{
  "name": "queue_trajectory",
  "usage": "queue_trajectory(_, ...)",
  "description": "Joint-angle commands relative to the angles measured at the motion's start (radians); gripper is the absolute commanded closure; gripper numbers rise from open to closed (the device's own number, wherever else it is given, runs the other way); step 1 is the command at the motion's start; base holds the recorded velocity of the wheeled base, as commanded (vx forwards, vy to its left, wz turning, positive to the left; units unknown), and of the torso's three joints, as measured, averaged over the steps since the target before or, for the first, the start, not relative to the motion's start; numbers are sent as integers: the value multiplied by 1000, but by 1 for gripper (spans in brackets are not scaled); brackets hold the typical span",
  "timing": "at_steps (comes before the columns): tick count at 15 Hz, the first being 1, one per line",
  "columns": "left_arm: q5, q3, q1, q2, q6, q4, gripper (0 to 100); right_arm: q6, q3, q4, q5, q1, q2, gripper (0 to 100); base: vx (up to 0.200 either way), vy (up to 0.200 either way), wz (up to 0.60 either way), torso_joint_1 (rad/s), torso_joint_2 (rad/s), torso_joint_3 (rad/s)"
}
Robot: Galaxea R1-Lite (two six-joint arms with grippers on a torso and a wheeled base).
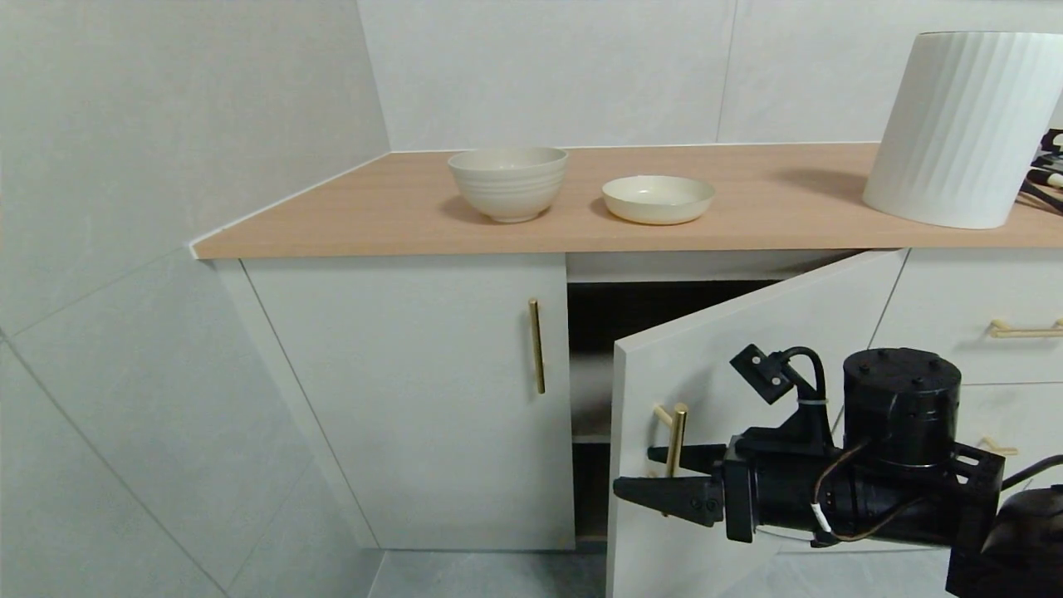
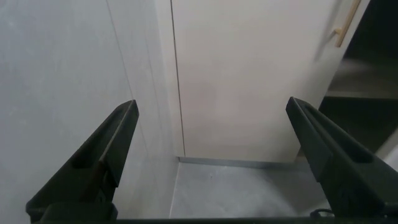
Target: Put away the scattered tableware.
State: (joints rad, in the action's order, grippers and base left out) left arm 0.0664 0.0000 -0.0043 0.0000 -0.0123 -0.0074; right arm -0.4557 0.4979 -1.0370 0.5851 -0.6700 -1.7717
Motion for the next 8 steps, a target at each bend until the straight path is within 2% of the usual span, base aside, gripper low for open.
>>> queue_trajectory(1,6,0,0,0,-5,-2,0,-1,-13,-1,9,-6,26,0,0,0,0,0,0,0)
queue_trajectory(2,21,-5,0,0,-11,-17,0,-3,-19,-1,9,-13,32,0,0,0,0,0,0,0)
queue_trajectory(3,16,-89,0,3,-43,-23,0,-3,-32,-1,10,-13,35,0,0,0,0,0,0,0)
queue_trajectory(4,-2,-166,-2,15,-47,20,0,-1,-39,-1,9,-13,38,0,0,0,0,0,0,0)
queue_trajectory(5,-53,-316,-13,67,-47,132,0,-1,-50,-6,9,-13,41,0,0,0,0,0,0,0)
queue_trajectory(6,-82,-371,-19,95,-47,175,0,-1,-51,-8,10,-13,44,0,0,0,0,0,0,0)
queue_trajectory(7,-194,-514,-40,212,-49,267,0,-1,-51,-9,9,-13,46,0,0,0,0,0,0,0)
queue_trajectory(8,-303,-612,-48,351,-49,290,0,-1,-53,-9,10,-13,48,0,0,0,0,0,0,0)
